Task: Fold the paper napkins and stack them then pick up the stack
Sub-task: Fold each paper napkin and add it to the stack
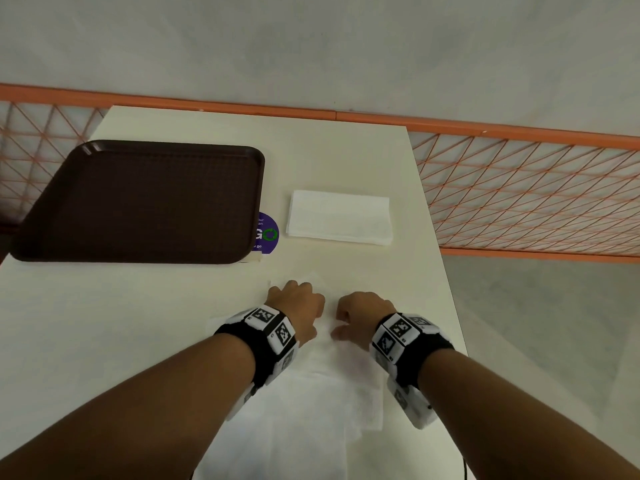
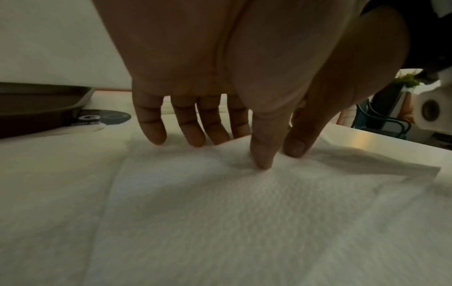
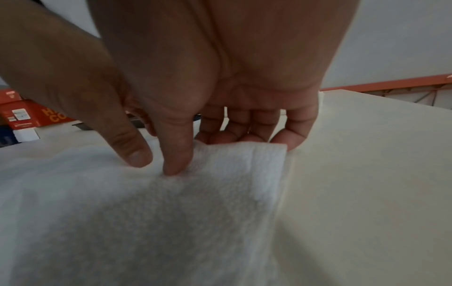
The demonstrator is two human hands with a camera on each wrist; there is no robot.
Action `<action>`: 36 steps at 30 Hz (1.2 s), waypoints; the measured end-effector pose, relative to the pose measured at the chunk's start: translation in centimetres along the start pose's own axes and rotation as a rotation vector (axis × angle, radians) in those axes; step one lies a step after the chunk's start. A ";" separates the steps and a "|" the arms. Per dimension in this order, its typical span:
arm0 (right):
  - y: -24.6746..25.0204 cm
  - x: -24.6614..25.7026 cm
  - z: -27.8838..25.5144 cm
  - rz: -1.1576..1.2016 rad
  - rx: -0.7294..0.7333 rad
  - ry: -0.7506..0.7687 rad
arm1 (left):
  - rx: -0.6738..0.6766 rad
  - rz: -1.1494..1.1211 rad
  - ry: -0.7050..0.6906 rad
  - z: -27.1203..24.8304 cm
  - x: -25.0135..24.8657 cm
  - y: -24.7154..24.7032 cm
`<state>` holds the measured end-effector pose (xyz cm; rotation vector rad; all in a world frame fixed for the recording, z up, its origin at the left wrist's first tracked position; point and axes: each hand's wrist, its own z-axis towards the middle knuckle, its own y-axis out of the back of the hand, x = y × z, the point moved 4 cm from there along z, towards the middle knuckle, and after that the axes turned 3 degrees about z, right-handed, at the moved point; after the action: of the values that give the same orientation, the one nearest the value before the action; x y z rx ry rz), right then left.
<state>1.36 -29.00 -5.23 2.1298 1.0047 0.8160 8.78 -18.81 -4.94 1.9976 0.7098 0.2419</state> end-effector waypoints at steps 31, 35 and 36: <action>-4.7 -3.8 -3.0 -0.344 -0.140 0.198 | -0.041 0.185 -0.127 -2.2 3.4 -5.7; -4.6 -5.2 -3.0 -0.328 -0.142 0.114 | -0.029 0.221 -0.056 -2.4 4.5 -5.6; -4.5 -5.3 -2.7 -0.334 -0.165 0.104 | -0.063 0.215 -0.020 -2.4 4.4 -4.9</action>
<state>-5.31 -30.33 -8.36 1.7344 1.2592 0.8168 9.43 -12.73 -8.40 2.0131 0.4686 0.3669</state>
